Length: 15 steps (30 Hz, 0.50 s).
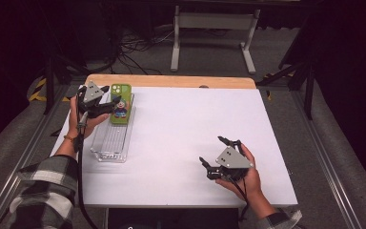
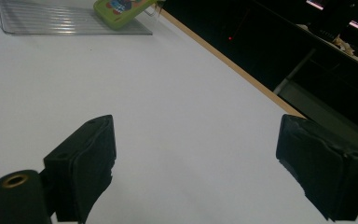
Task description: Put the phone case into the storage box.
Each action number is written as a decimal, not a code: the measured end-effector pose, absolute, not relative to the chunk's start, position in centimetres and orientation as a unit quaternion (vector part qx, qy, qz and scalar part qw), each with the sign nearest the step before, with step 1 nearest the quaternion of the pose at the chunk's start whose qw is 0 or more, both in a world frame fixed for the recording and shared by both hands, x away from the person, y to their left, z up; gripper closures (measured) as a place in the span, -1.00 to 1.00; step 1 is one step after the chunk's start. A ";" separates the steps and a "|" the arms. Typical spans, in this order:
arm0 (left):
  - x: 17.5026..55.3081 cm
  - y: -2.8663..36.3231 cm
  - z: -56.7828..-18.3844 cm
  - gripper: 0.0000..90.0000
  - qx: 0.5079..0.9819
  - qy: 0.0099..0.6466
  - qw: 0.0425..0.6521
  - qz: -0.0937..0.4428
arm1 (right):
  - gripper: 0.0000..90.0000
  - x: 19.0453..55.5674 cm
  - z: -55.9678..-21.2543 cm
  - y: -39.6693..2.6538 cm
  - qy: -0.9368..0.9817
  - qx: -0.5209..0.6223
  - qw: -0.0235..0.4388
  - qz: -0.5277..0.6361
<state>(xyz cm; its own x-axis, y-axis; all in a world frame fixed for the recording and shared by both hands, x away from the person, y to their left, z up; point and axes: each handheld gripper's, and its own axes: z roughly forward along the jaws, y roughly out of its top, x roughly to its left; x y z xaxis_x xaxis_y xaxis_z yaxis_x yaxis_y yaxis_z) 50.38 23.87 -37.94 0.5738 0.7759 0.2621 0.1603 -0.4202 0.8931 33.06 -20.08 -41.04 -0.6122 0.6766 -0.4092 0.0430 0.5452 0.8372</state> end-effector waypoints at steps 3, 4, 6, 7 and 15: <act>50.1 23.8 -37.9 -0.18 0.766 0.304 0.448 0.346 | -0.72 33.0 -41.0 -20.1 0.793 0.227 0.378 0.421; 49.9 23.7 -38.0 -0.22 0.765 0.305 0.450 0.345 | -0.71 33.0 -41.0 -20.1 0.792 0.227 0.379 0.421; 49.8 23.7 -37.9 -0.24 0.765 0.301 0.449 0.349 | -0.71 33.1 -41.0 -20.1 0.792 0.227 0.378 0.421; 49.7 23.6 -37.9 -0.26 0.765 0.301 0.449 0.350 | -0.72 33.1 -41.0 -20.1 0.792 0.228 0.378 0.422; 48.8 23.6 -37.8 -0.41 0.755 0.305 0.465 0.347 | -0.72 33.1 -40.9 -20.2 0.790 0.228 0.379 0.424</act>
<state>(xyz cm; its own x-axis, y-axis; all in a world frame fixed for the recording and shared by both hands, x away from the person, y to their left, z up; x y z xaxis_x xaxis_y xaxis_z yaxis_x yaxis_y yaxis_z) 48.82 23.57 -37.83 0.5736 0.7829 0.2410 0.1370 -0.3817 0.9141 33.07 -20.21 -40.89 -0.6085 0.6822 -0.4053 0.0401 0.5365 0.8429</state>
